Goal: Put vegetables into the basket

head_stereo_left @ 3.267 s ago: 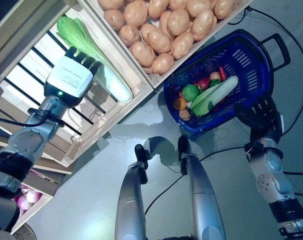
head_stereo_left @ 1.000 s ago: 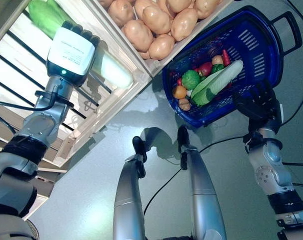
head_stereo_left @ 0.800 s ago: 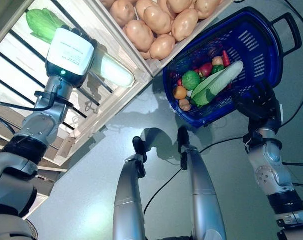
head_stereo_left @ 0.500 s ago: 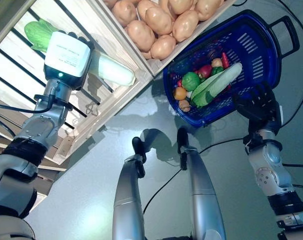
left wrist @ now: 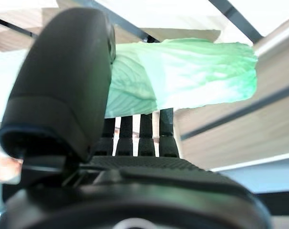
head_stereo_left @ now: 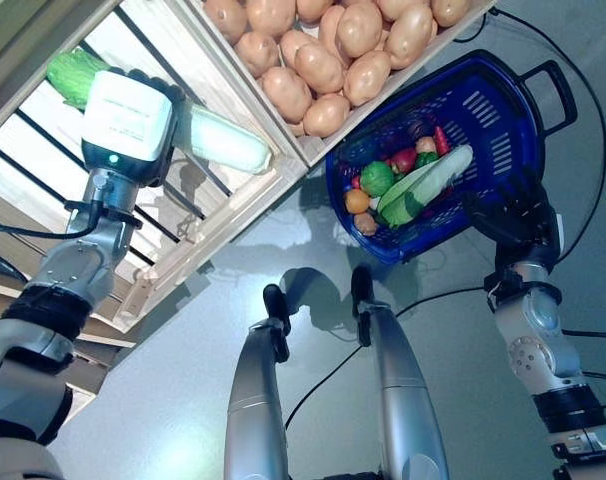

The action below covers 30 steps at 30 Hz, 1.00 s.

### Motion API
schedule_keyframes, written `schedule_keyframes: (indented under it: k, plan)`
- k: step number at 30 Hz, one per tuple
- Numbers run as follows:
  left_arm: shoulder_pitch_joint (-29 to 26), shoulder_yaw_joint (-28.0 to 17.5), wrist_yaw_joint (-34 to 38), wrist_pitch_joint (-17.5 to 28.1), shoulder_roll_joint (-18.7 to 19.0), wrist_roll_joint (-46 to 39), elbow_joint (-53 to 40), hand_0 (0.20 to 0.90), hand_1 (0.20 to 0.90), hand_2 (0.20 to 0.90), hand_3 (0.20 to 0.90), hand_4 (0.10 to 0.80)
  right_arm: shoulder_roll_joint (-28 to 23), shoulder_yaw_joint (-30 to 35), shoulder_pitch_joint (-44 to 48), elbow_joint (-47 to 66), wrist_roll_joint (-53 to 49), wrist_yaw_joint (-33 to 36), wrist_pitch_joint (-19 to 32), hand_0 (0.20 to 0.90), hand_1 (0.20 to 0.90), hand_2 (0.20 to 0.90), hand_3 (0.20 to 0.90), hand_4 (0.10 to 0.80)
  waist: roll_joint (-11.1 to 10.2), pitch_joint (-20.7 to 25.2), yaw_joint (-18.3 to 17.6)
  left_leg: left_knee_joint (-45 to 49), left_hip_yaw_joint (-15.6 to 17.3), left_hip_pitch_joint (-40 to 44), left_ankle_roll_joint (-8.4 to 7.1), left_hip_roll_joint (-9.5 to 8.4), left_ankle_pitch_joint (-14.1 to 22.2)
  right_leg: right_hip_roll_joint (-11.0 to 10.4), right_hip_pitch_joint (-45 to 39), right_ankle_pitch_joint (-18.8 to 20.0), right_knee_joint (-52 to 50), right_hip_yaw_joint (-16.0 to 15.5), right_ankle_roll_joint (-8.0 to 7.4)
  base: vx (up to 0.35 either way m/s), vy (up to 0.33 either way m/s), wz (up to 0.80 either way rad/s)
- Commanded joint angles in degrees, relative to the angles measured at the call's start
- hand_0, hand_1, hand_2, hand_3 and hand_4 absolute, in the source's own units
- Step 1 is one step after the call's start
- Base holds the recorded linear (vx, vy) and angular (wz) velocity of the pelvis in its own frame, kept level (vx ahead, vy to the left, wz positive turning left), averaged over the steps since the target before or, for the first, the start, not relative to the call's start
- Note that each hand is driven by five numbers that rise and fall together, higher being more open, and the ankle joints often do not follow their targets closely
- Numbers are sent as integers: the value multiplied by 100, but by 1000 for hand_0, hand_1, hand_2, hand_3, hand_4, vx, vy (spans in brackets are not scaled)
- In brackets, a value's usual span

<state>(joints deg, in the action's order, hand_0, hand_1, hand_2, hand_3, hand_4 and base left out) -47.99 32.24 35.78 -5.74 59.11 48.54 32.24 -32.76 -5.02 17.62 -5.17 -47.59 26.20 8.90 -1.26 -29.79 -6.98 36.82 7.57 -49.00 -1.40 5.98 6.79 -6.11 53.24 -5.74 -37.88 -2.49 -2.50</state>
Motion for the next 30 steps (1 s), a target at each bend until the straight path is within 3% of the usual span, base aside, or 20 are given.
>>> schedule_keyframes:
  k: [1, 8, 12, 17, 20, 27, 30]
  plan:
    - [-342, -741, 583, -86, 510, -202, -520, 300, 300, 300, 300, 400, -133, 557, 53, 783, 164, -88, 327, 900, 900, 900, 900, 800, -2, -1, 35, -503, -25, 289, -200, -47, -158, -88, -592, 23, 295, -117, -190, -4, 5, 4]
    - [89, -1347, 1332, 248, 460, -1167, -860, 300, 300, 300, 300, 400, -64, 585, -99, 874, 159, -228, 384, 900, 900, 900, 900, 800, -12, -1, 77, -638, -46, 505, -199, -85, -191, -65, -810, 24, 449, -129, -161, -1, 2, 1]
    - [742, -2185, 1558, 851, 112, -1769, -1270, 300, 300, 300, 300, 400, 172, 606, -295, 980, 281, -353, 403, 900, 900, 900, 900, 800, -32, -1, 160, -861, -70, 905, -241, -97, -266, -55, -1265, 27, 716, -184, -150, 28, -45, 2]
    - [1499, -2908, 1274, 1649, -508, -1701, -2027, 300, 300, 300, 300, 400, 509, 569, -547, 1179, 376, -704, 365, 900, 900, 900, 900, 800, -98, -1, 321, -1378, -98, 1730, -295, -169, -422, -74, -2181, 60, 1249, -338, -174, 34, -67, 7]
    - [1648, -3004, 1051, 1792, -639, -1915, -2254, 300, 300, 300, 300, 400, 563, 502, -548, 1239, 384, -810, 349, 900, 900, 900, 900, 800, -124, 12, 368, -1633, -116, 2092, -296, -211, -538, -73, -2587, 132, 1524, -416, -170, 12, -63, 14]
    - [2259, -2976, 303, 2485, -1442, -2766, -2683, 300, 300, 300, 300, 400, 631, 266, -706, 1162, 450, -1327, 443, 900, 900, 900, 900, 800, -137, 455, 523, -2141, -133, 2883, -328, -231, -622, 2, -3605, 119, 2191, -780, -83, 39, -48, 2]
    - [2411, -2833, -40, 2514, -1673, -3249, -2800, 300, 300, 300, 300, 400, 643, 187, -701, 1096, 362, -1560, 476, 900, 900, 900, 900, 800, -152, 551, 563, -2295, -177, 3127, -326, -246, -627, 26, -3899, 169, 2418, -852, -83, 17, -37, 8]
